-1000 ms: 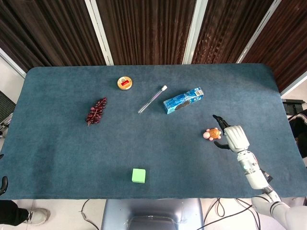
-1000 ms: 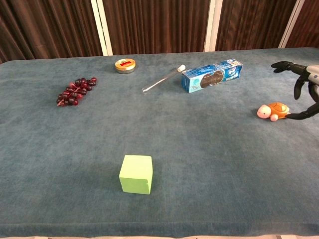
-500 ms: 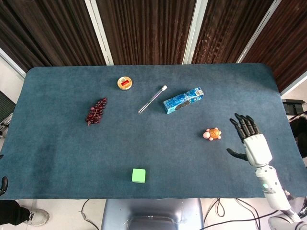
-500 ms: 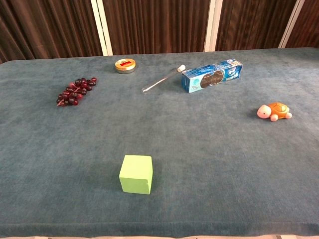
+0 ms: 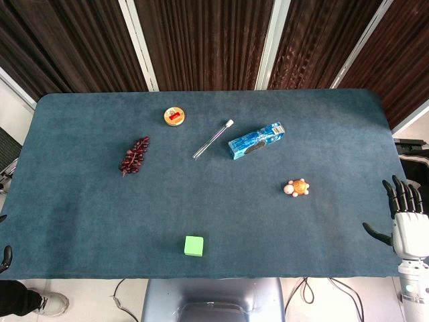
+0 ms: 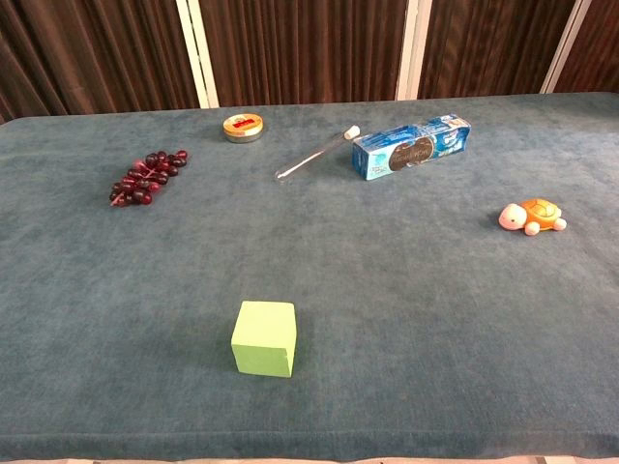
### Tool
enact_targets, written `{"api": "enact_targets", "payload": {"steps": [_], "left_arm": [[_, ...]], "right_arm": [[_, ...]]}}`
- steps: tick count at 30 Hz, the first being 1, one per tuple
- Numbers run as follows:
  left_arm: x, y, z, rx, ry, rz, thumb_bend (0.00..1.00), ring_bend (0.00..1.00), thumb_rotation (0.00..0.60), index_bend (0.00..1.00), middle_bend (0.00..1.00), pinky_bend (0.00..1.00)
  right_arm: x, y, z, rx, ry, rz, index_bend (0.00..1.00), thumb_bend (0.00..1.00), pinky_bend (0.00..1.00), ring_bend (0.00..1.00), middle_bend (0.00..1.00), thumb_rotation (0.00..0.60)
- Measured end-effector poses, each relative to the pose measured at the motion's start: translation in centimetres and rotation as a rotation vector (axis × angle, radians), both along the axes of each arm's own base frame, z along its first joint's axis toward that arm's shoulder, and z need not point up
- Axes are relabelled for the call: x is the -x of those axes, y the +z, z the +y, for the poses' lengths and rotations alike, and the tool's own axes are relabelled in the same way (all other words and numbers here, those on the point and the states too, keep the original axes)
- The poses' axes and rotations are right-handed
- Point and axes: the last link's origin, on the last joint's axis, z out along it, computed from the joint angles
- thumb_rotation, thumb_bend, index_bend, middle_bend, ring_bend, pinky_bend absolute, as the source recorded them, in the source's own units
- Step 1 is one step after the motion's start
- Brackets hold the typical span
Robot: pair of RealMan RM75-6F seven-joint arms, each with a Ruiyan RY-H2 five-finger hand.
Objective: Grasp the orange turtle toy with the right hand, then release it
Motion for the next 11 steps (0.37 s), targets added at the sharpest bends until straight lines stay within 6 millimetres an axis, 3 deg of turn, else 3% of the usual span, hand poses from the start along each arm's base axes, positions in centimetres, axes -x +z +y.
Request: {"api": "enact_targets", "payload": {"steps": [11], "left_arm": [[-0.01, -0.07, 0.03, 0.003, 0.001, 0.0, 0.52, 0.07, 0.6, 0.14, 0.0, 0.32]], "right_arm": [[0.27, -0.14, 0.0, -0.009, -0.02, -0.027, 0.0, 0.06, 0.02, 0.0, 0.0, 0.6]]}}
